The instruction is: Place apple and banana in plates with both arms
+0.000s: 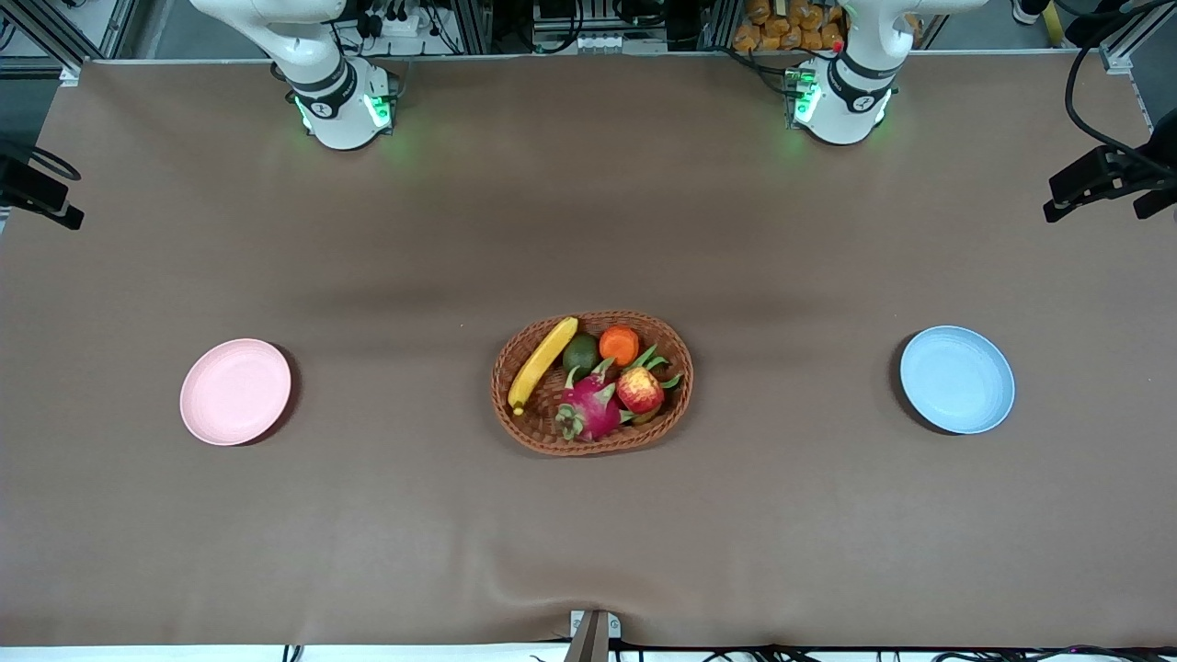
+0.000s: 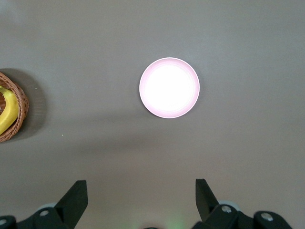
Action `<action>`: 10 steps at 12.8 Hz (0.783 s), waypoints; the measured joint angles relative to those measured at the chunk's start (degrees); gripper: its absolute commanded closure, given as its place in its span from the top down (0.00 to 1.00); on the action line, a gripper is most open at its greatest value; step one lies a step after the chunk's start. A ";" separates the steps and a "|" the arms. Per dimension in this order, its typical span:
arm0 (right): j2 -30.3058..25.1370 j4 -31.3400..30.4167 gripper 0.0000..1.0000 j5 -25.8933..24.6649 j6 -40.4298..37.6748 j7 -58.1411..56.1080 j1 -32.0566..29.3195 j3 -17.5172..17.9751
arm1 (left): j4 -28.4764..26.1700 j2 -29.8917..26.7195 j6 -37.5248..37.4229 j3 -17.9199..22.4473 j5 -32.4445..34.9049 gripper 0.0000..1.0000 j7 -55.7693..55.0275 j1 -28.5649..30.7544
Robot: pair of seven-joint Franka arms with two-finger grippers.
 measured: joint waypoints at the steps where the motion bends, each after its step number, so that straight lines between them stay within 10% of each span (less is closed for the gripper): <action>1: 0.00 0.00 1.00 0.00 0.00 0.00 0.00 0.00 | 0.01 -0.04 -0.05 -0.01 0.01 1.00 -0.01 0.00; 10: 0.00 0.00 1.00 0.00 0.00 0.00 -0.01 -0.07 | 0.00 0.83 -0.08 -0.04 0.02 1.00 -0.08 -0.01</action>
